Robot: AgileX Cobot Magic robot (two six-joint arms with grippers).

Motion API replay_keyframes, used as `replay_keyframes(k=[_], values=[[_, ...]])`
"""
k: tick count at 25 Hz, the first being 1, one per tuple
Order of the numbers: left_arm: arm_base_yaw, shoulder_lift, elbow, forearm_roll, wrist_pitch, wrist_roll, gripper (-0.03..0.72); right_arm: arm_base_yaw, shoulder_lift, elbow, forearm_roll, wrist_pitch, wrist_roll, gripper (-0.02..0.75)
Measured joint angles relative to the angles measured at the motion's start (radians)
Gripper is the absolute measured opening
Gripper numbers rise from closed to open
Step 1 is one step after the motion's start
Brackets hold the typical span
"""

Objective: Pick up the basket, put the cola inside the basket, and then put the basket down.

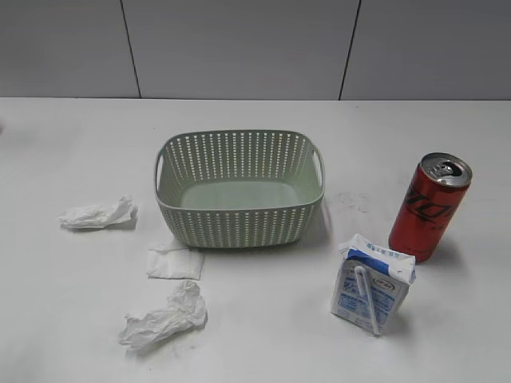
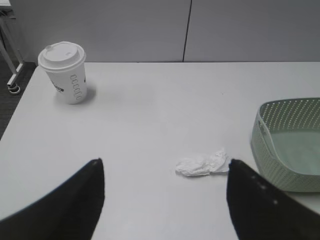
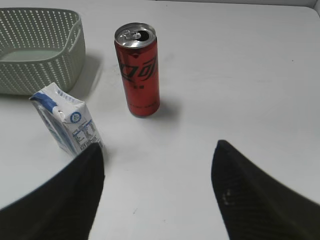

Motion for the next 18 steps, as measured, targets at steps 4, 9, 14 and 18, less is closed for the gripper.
replay_keyframes(k=[4, 9, 14, 18], values=[[-0.029, 0.114, -0.053, 0.0, -0.005, 0.0, 0.574, 0.0, 0.0, 0.0, -0.043, 0.0, 0.0, 0.509], [-0.042, 0.292, -0.156, -0.006, 0.0, 0.0, 0.574, 0.0, 0.0, 0.001, -0.05, 0.0, 0.0, 0.509], [-0.043, 0.526, -0.335, -0.045, 0.069, 0.0, 0.574, 0.0, 0.0, 0.001, -0.05, 0.0, 0.0, 0.509], [-0.043, 0.711, -0.487, -0.09, 0.11, 0.0, 0.574, 0.0, 0.0, 0.001, -0.05, 0.0, 0.0, 0.509]])
